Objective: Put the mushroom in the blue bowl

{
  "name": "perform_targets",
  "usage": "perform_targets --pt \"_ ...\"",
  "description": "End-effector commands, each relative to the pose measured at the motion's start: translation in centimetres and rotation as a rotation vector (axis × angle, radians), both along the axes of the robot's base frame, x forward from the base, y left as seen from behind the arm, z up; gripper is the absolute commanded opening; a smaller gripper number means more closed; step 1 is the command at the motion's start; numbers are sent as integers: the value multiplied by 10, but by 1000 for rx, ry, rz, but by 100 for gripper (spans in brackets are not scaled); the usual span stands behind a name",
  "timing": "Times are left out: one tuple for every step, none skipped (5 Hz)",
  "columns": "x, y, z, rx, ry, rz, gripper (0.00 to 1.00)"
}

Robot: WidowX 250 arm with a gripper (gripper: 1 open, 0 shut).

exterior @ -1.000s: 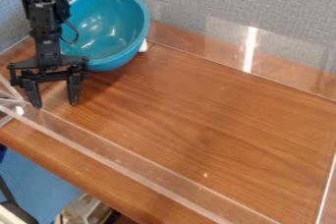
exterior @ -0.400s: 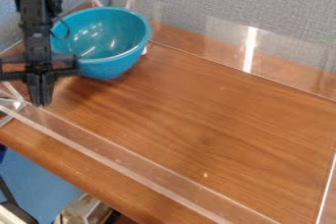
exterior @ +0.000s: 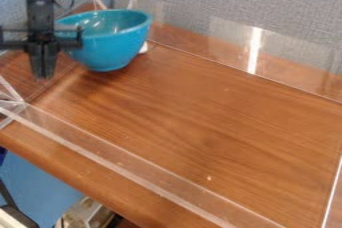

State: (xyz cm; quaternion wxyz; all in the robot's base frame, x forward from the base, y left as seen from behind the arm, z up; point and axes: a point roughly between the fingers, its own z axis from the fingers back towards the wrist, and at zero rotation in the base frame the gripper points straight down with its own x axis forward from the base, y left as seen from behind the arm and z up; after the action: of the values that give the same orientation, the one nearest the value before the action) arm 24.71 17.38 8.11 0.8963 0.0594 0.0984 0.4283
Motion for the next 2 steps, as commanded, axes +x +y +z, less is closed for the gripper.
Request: perform_targets --pt "32 -2 20 38 -85 -69 0" --pt "45 -13 19 27 -85 -54 0"
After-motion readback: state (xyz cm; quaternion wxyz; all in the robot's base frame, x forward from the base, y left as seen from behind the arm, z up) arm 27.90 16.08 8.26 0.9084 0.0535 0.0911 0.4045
